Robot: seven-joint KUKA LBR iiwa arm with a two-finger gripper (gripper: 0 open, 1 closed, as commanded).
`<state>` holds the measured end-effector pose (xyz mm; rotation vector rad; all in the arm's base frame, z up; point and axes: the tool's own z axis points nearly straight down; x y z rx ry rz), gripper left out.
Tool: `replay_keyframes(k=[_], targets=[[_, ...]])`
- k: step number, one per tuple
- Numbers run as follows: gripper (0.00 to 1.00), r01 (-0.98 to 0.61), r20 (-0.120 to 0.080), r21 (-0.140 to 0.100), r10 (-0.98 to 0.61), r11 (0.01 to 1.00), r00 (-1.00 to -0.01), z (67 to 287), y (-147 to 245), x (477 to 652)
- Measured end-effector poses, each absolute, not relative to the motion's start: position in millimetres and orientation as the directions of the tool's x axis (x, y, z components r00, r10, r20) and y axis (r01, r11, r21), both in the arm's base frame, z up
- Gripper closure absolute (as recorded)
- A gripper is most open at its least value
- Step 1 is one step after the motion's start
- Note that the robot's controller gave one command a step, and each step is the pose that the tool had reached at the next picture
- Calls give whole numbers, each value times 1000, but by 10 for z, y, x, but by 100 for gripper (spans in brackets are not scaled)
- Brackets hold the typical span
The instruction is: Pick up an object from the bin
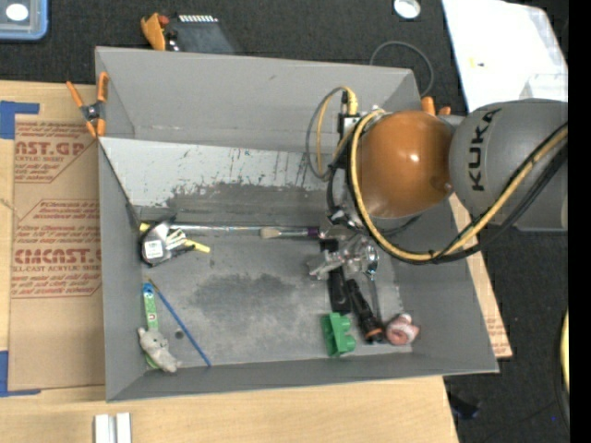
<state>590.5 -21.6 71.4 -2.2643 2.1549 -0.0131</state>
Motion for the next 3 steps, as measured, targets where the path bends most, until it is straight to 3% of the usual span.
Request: replay_keyframes(k=[1, 2, 3], targets=[[100, -999, -7, -8, -999, -49, 49, 1139, -202, 5878], [100, -999, -7, -17, -999, -49, 49, 1414, -200, 5901], [100, -999, -8, -14, -999, -48, 48, 1519, -192, 5894]])
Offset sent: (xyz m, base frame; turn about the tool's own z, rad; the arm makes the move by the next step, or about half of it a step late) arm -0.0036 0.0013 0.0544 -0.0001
